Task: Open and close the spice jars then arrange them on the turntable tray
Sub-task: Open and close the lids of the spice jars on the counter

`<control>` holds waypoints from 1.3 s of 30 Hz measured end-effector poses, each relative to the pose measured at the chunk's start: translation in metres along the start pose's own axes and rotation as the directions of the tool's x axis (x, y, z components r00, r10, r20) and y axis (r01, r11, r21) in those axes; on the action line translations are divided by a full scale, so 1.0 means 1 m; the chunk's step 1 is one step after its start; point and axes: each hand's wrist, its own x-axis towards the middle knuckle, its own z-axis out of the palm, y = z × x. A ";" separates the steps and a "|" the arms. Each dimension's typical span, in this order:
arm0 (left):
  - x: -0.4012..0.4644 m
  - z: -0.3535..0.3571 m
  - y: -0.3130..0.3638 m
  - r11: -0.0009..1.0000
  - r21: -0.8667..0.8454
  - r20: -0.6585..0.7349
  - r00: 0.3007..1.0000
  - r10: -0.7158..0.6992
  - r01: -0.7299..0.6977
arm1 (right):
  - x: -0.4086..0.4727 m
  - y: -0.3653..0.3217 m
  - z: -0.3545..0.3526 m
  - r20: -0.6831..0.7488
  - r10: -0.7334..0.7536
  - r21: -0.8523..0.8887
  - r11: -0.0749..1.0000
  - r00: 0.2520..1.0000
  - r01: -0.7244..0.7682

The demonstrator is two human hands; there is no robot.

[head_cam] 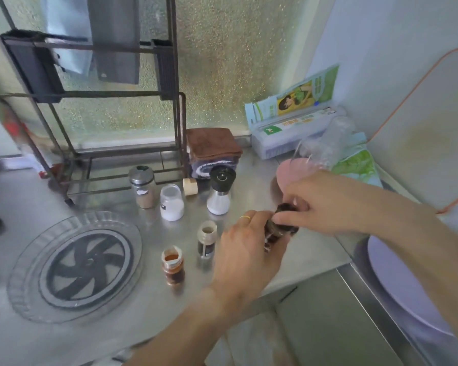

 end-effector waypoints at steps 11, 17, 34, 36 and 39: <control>-0.049 0.028 -0.025 0.998 -0.020 -0.020 0.998 0.056 -0.056 | -0.025 -0.025 0.066 -0.119 0.014 0.079 0.997 0.993 -0.005; -0.063 0.029 -0.024 0.999 -0.023 -0.014 1.000 0.028 -0.029 | -0.042 -0.032 0.077 -0.190 0.072 0.092 0.994 0.979 -0.055; -0.056 0.036 -0.024 0.993 -0.098 -0.067 0.995 -0.070 0.064 | -0.034 -0.034 0.106 -0.458 0.146 0.296 0.955 0.877 -0.004; -0.054 0.043 -0.025 0.994 -0.078 -0.095 0.991 -0.090 0.082 | -0.030 -0.033 0.115 -0.528 0.208 0.340 0.940 0.824 -0.020; -0.049 0.055 -0.025 0.989 -0.047 -0.130 0.981 -0.144 0.139 | -0.016 -0.034 0.135 -0.592 0.288 0.371 0.926 0.753 -0.063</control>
